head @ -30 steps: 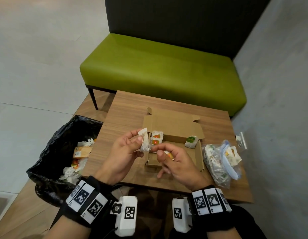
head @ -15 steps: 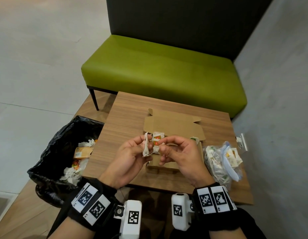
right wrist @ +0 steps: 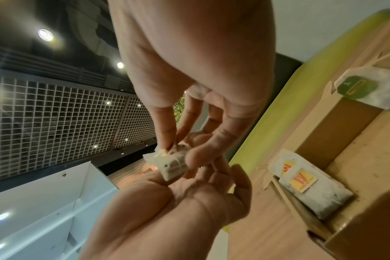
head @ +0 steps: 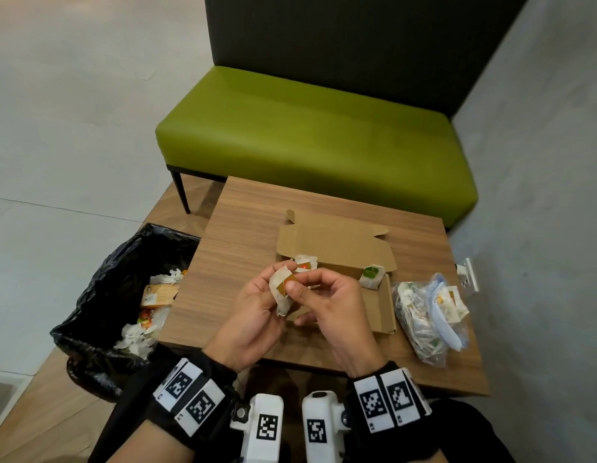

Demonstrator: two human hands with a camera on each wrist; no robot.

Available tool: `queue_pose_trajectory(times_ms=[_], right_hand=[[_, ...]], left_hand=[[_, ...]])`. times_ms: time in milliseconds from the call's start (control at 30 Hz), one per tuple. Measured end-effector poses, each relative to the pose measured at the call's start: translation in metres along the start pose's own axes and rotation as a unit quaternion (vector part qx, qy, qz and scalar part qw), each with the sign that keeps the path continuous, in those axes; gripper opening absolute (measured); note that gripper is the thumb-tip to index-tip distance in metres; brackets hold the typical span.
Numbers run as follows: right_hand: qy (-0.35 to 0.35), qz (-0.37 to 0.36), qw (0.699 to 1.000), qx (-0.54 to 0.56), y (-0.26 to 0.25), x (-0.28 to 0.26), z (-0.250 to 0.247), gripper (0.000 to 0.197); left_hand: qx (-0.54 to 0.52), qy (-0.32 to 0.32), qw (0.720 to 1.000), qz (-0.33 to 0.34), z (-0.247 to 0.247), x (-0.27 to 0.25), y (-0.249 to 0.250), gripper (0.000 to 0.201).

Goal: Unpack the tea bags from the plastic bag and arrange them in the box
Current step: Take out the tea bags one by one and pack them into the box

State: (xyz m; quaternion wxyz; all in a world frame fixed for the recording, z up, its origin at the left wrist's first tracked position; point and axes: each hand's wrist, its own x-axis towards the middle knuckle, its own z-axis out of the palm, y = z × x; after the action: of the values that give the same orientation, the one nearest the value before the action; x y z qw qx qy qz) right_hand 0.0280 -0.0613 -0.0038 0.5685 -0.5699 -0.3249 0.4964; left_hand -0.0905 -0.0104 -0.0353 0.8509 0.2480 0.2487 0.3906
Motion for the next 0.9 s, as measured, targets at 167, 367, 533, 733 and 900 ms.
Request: queue_pose_trajectory(times_ms=[167, 367, 533, 733, 900], right_hand=[[0.02, 0.019, 1.0, -0.006, 0.004, 0.002, 0.004, 0.018], [0.092, 0.014, 0.996, -0.017, 0.014, 0.008, -0.004, 0.015], [0.115, 0.05, 0.992, -0.003, 0.024, 0.013, -0.013, 0.015], [0.054, 0.04, 0.982, -0.176, 0.031, 0.027, -0.037, 0.008], [0.131, 0.037, 0.957, -0.257, 0.041, 0.052, -0.062, 0.011]], left_hand=[[0.022, 0.025, 0.999, 0.032, 0.004, 0.0, 0.001, 0.039], [0.194, 0.092, 0.974, 0.07, -0.002, 0.002, -0.005, 0.026], [0.393, 0.102, 0.905, 0.127, -0.009, 0.003, -0.009, 0.011], [0.507, 0.084, 0.849, 0.124, -0.022, 0.017, -0.011, 0.01], [0.591, 0.165, 0.786, 0.081, -0.036, 0.028, -0.018, 0.015]])
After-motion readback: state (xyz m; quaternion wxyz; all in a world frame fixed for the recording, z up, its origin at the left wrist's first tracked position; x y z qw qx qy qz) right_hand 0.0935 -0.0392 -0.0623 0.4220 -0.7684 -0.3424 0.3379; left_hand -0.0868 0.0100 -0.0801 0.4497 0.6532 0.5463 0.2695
